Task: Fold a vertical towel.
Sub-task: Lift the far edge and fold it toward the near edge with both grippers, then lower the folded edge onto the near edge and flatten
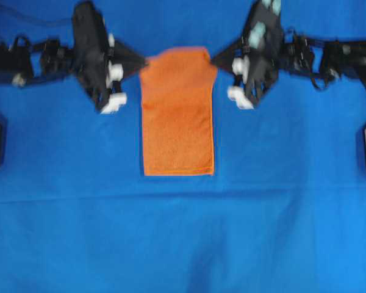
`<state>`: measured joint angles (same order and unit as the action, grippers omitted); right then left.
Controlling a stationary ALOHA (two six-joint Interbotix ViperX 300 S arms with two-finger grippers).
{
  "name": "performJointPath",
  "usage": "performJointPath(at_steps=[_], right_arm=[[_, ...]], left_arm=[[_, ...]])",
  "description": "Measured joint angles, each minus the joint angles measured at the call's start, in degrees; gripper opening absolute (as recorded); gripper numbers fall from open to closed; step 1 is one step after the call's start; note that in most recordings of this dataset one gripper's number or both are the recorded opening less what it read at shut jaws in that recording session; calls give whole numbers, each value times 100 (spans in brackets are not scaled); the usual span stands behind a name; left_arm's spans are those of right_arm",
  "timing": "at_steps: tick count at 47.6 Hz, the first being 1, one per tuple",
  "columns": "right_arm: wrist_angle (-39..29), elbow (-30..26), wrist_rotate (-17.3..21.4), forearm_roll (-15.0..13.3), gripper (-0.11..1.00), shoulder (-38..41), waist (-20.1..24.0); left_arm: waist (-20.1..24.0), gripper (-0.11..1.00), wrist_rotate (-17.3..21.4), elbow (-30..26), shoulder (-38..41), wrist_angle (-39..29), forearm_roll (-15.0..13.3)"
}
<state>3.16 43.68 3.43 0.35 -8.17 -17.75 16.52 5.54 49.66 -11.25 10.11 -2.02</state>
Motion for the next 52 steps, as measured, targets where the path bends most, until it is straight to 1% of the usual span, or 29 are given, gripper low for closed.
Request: performJointPath(at_steps=[7, 12, 16, 23, 32, 36, 47, 52], right_arm=[[-53, 185, 9, 79, 4, -149, 475], [-211, 220, 9, 97, 4, -167, 765], [-308, 229, 9, 105, 4, -167, 940], [-334, 264, 114, 167, 4, 0, 1222], [-264, 299, 325, 185, 4, 404, 1389], [-97, 316, 431, 185, 4, 598, 1450], [299, 369, 642, 193, 4, 923, 1573], [360, 369, 659, 185, 4, 993, 1608]], left_arm=[[-492, 3, -35, 237, -167, -35, 0], [-896, 3, -158, 308, -158, -88, 0], [-1204, 3, -246, 316, -26, -114, 0], [-1538, 3, -360, 299, 387, -114, 0], [-1767, 3, -431, 114, 1055, -105, 0], [-1811, 3, -431, 35, 1248, -114, 0], [-1925, 3, -431, -18, 1362, -149, 0], [-1960, 3, -431, -18, 1362, -176, 0]])
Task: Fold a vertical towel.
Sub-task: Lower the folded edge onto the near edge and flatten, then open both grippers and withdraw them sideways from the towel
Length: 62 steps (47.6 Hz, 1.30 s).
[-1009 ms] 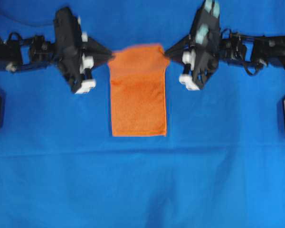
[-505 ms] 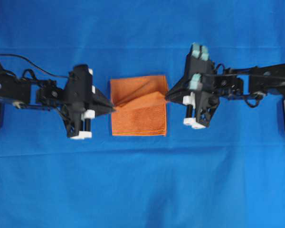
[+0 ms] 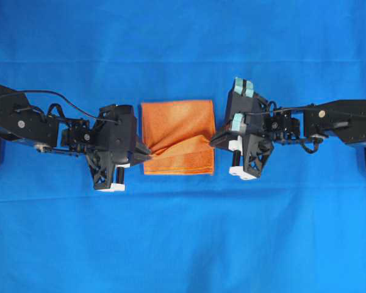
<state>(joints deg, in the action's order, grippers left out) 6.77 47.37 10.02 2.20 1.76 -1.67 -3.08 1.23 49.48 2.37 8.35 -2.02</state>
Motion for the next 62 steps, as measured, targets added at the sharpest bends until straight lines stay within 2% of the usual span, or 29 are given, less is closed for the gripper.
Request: performJointPath(at_steps=[18, 25, 32, 36, 43, 48, 62], right_arm=[[18, 0, 18, 79, 5, 18, 62], [9, -18, 18, 79, 7, 26, 88], [18, -62, 18, 79, 50, 44, 149], [9, -88, 18, 79, 66, 53, 167], [-35, -123, 44, 79, 59, 44, 202], [-167, -158, 114, 79, 60, -9, 299], [-800, -211, 132, 88, 60, -1107, 606]], left_arm=[[-9, 4, -9, -44, 9, -18, 0], [-18, 14, -9, -44, 9, -18, 0], [-35, 28, -9, -44, 9, -26, 0], [-35, 37, -9, -53, 9, -26, 0], [-132, 60, -9, -62, -26, -44, 0], [-272, 68, -9, -53, -211, -193, 0], [-545, 68, -9, -53, -1248, -1151, 0]])
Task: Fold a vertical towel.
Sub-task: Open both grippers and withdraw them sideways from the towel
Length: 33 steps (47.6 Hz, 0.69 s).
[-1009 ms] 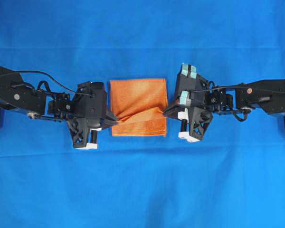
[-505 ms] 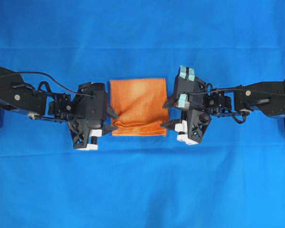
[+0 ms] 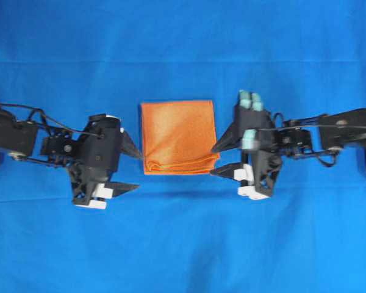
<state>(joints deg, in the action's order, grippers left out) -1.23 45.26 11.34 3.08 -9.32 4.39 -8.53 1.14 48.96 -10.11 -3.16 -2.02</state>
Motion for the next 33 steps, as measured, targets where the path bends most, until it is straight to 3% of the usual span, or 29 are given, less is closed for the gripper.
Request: performJointPath(at_steps=[15, 33], right_arm=[[-281, 114, -26, -290, 59, -1468, -9], [-527, 703, -26, -387, 59, -3217, -167]], left_arm=[[-9, 68, 35, 211, -1529, -352, 0], [18, 68, 123, 984, -3814, -360, 0]])
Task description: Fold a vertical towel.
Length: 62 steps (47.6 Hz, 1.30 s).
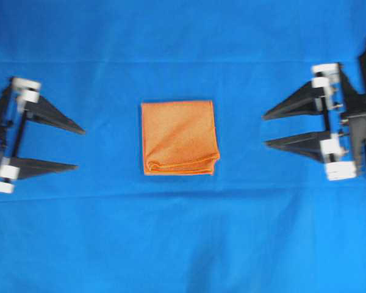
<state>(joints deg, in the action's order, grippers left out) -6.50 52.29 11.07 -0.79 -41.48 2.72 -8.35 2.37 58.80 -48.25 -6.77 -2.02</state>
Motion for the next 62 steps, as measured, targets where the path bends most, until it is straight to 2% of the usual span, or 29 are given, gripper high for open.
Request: performJointPath(at_steps=[17, 28, 37, 62], right_arm=[[18, 1099, 0, -35, 58, -1538, -35], [668, 2039, 0, -35, 58, -2092, -97], [1195, 2610, 9, 53, 58, -2180, -167], [1397, 2716, 9, 70, 58, -2180, -202]], left_arm=[[255, 68, -9, 1090, -1740, -26, 0], [527, 68, -70, 1758, -2575, 18, 9], [747, 68, -369, 2127, -2813, 105, 9], [773, 68, -413, 2197, -2813, 237, 0]])
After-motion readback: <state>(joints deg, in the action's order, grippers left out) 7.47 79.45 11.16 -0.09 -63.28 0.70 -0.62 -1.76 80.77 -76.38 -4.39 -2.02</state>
